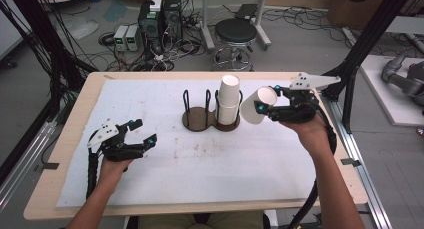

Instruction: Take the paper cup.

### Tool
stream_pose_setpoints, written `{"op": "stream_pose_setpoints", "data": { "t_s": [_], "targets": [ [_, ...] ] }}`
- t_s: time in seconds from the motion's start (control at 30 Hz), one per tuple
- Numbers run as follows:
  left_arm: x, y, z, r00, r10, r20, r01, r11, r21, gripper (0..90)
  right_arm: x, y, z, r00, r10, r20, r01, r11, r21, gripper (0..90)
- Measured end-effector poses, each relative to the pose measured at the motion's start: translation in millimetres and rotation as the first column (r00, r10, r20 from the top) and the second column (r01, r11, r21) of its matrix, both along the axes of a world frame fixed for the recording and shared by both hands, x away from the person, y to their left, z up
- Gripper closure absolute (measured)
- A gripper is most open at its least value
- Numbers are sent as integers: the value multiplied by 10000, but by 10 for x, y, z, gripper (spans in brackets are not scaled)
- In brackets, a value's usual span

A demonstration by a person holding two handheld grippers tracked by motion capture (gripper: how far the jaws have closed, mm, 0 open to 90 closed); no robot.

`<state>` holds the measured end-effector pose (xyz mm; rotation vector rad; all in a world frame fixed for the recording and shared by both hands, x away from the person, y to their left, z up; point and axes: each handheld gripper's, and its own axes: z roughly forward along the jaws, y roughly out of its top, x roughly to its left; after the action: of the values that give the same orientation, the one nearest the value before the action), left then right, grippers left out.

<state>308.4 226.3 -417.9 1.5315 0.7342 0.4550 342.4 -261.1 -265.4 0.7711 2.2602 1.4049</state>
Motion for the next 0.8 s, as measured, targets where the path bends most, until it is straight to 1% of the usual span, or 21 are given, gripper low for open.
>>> {"op": "stream_pose_setpoints", "data": {
  "t_s": [0.1, 0.13, 0.17, 0.27, 0.33, 0.37, 0.4, 0.53, 0.57, 0.6, 0.67, 0.8],
  "targets": [
    [-3, -7, 4, 10000, -76, 65, 75, 10000, 57, 155, -44, 13, -169, 9999, 92, -112, -93, 9999, -110, 341],
    [-3, -16, 3, 9998, -167, 66, 167, 9998, 91, 155, -57, 25, -222, 9997, 112, -207, -116, 9998, -166, 341],
    [-3, -16, 3, 9998, -167, 66, 167, 9998, 91, 154, -60, 36, -274, 9997, 163, -182, -167, 9996, -224, 342],
    [-5, -34, -2, 9996, -269, 79, 268, 9996, 118, 155, -77, 83, -414, 9991, 253, -354, -267, 9989, -378, 341],
    [-15, -56, -5, 9994, -328, 115, 326, 9992, 218, 154, -72, 111, -493, 9986, 333, -415, -351, 9984, -434, 341],
    [-15, -56, -5, 9994, -328, 115, 326, 9992, 218, 154, -72, 111, -493, 9986, 333, -415, -351, 9984, -434, 341],
    [-16, -68, -8, 9990, -413, 156, 409, 9988, 266, 155, -69, 134, -552, 9980, 393, -498, -414, 9982, -428, 341],
    [-16, -93, -13, 9981, -562, 234, 556, 9981, 256, 154, -63, 166, -620, 9973, 479, -560, -506, 9976, -482, 341],
    [-17, -104, -16, 9981, -560, 249, 552, 9979, 329, 154, -64, 171, -635, 9970, 500, -592, -527, 9976, -453, 341],
    [-24, -124, -16, 9986, -484, 230, 468, 9969, 639, 154, -65, 176, -652, 9969, 520, -592, -546, 9975, -440, 341],
    [-38, -145, -12, 9984, -458, 346, 425, 9951, 889, 154, -69, 183, -688, 9965, 573, -612, -601, 9971, -459, 341],
    [-46, -177, -8, 9976, -557, 413, 520, 9949, 868, 154, -78, 195, -732, 9958, 627, -660, -657, 9969, -441, 340]
  ]
}}
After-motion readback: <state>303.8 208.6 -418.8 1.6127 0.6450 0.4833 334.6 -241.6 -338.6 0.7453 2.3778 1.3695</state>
